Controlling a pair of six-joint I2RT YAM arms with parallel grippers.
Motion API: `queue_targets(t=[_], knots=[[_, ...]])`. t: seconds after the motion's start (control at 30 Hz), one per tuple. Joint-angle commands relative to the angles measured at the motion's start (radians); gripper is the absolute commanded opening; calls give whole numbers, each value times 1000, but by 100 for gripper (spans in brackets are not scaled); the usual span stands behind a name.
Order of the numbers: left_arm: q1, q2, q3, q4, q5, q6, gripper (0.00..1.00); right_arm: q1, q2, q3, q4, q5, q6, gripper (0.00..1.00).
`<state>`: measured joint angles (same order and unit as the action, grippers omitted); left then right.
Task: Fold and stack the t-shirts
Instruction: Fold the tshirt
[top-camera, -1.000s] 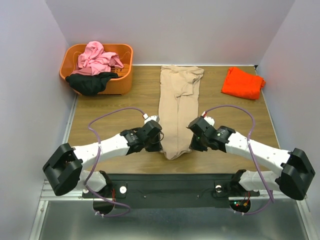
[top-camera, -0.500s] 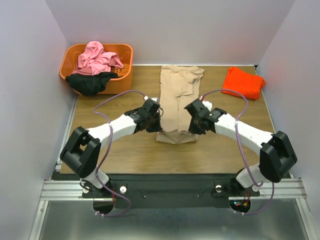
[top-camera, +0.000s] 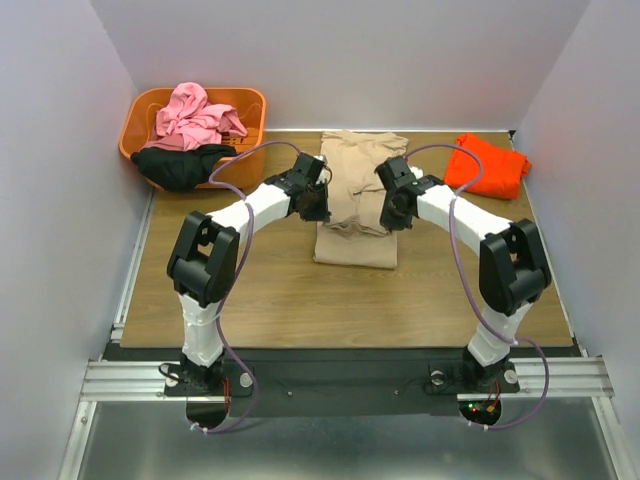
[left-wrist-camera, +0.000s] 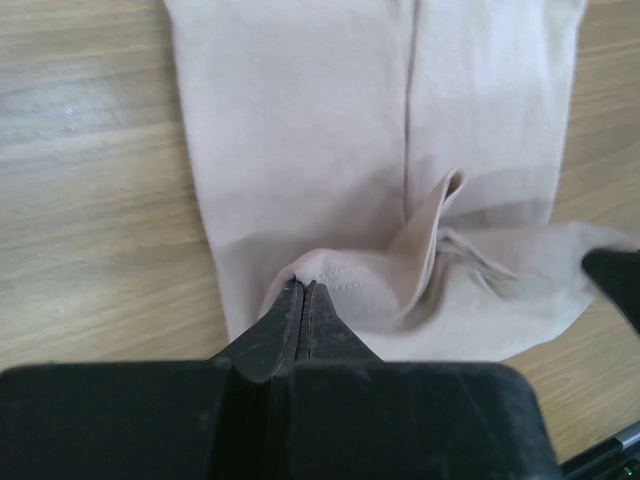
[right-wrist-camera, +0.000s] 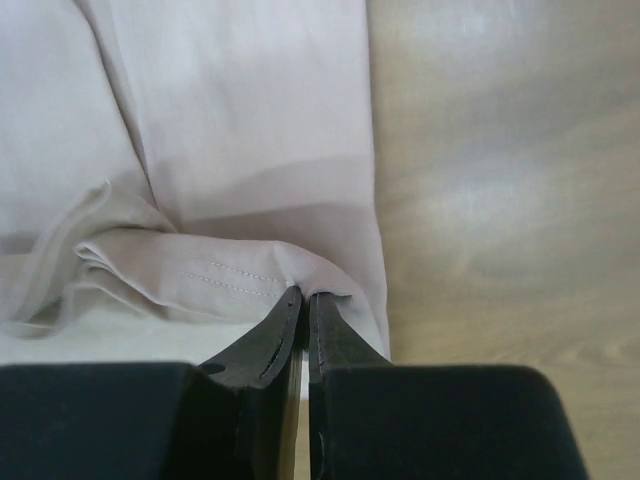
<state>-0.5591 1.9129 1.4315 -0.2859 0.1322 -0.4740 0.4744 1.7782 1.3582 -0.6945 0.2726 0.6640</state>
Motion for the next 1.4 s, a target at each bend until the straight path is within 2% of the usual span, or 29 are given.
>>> queue_targets(t=[0.0, 0.2, 0.4, 0.77, 0.93, 0.97, 1.0, 1.07, 1.1, 1.17, 1.27, 1.37], knots=[[34, 50, 144, -61, 36, 49, 0, -54, 56, 105, 23, -15, -76, 0], [73, 170, 338, -99, 73, 58, 0, -100, 170, 234, 23, -47, -127, 0], [93, 265, 469, -145, 81, 67, 0, -131, 247, 309, 21, -70, -153, 0], [119, 367, 555, -119, 153, 66, 0, -158, 352, 446, 23, -87, -178, 0], [131, 397, 607, -133, 103, 60, 0, -178, 375, 470, 21, -87, -167, 3], [137, 396, 612, -143, 65, 49, 7, -181, 372, 473, 21, -92, -167, 17], [140, 393, 616, -150, 40, 45, 36, -189, 371, 485, 21, -96, -167, 29], [142, 370, 618, -159, -37, 43, 60, -194, 356, 501, 21, -110, -172, 61], [142, 359, 615, -156, -58, 46, 74, -194, 349, 510, 21, -108, -176, 64], [142, 318, 590, -138, -101, 58, 80, -194, 328, 536, 21, -130, -191, 68], [131, 238, 511, -69, -117, 81, 82, -194, 310, 553, 23, -194, -211, 69], [113, 154, 377, 37, -51, 109, 82, -194, 311, 552, 21, -268, -221, 69]])
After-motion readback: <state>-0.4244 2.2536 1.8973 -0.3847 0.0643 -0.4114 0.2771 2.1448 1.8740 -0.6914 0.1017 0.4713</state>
